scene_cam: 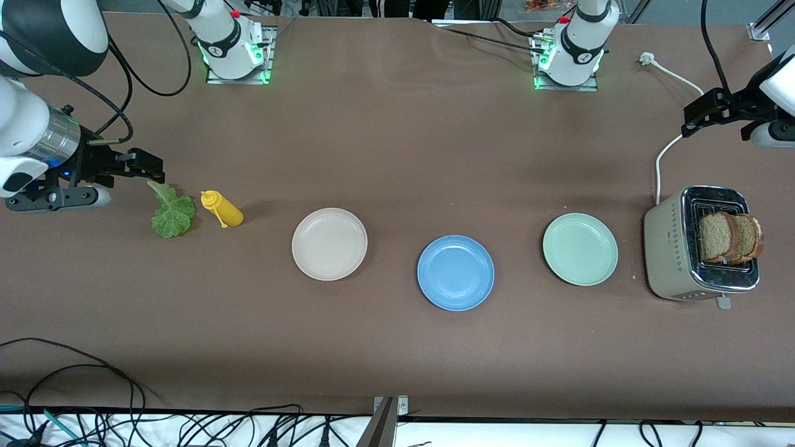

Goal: Make sandwich in blue plate with both arms

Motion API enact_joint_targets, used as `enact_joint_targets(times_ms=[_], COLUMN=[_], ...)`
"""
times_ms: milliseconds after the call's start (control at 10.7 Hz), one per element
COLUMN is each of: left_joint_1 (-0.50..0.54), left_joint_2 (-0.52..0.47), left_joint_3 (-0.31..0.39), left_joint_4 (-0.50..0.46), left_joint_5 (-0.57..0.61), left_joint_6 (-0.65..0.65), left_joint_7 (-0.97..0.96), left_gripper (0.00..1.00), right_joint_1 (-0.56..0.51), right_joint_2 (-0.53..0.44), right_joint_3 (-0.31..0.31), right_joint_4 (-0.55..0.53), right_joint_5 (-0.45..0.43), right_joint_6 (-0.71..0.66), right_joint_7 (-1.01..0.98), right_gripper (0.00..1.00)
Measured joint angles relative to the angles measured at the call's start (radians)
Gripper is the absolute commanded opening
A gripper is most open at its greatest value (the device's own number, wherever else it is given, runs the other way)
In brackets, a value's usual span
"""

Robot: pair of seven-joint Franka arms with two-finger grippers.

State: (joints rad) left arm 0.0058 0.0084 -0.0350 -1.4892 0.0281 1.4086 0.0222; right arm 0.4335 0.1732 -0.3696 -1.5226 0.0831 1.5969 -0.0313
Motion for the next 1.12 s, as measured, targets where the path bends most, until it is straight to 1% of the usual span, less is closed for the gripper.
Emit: enact_joint_targets(times_ms=[748,1122], left_joint_1=[0.015,0.016], left_joint_2=[0.001,0.003], left_joint_3=[0.009,0.009], left_joint_4=[0.0,0.0], left_joint_5=[0.0,0.0], left_joint_6=[0.0,0.0], left_joint_7=[0.0,-0.064], left_gripper=[1.0,1.0], right_joint_1=[0.0,0.0], right_joint_2=[0.002,0.004], right_joint_3=[0.001,0.001], right_joint_4=[0.0,0.0], right_joint_5=[0.0,0.0], right_joint_6=[0.0,0.0], right_joint_7=[0.0,0.021], right_gripper=[1.0,1.0])
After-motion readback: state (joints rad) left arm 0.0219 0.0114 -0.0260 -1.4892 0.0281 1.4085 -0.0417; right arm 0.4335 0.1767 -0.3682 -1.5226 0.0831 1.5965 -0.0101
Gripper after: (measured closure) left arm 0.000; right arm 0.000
